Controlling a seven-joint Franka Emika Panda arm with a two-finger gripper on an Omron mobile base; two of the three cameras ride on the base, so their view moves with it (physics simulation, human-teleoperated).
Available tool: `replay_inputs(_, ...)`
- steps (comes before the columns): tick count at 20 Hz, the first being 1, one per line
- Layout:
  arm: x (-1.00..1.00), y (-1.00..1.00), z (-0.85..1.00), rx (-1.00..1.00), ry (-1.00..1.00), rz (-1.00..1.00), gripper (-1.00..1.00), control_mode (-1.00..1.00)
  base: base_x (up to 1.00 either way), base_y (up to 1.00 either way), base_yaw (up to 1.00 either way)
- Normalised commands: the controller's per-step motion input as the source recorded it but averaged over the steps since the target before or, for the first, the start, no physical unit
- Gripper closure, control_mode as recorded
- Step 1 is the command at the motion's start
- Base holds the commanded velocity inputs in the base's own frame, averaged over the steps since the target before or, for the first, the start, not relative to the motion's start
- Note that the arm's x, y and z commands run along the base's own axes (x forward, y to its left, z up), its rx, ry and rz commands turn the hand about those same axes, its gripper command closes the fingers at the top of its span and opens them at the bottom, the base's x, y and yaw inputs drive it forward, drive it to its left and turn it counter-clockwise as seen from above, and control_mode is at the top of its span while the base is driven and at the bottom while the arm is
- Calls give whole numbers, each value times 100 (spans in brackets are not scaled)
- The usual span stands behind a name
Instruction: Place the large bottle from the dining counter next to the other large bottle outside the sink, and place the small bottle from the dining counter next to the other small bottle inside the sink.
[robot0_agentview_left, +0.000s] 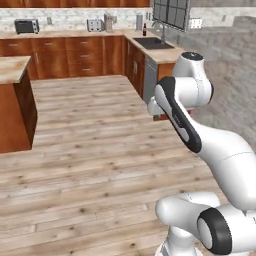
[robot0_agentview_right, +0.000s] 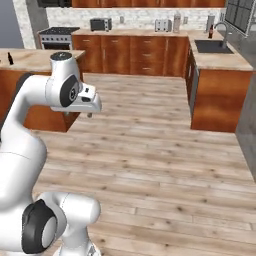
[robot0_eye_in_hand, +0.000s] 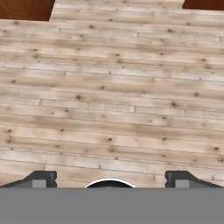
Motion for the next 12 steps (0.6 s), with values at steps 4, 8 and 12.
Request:
replay_inputs(4, 0, 0, 0, 0, 0, 0, -100, 100, 100, -9, 0)
replay_inputs(8, 0, 0, 0, 0, 0, 0, -100, 100, 79, 13, 0)
replay_inputs(12, 0, 0, 0, 0, 0, 0, -100, 100, 62, 54, 1)
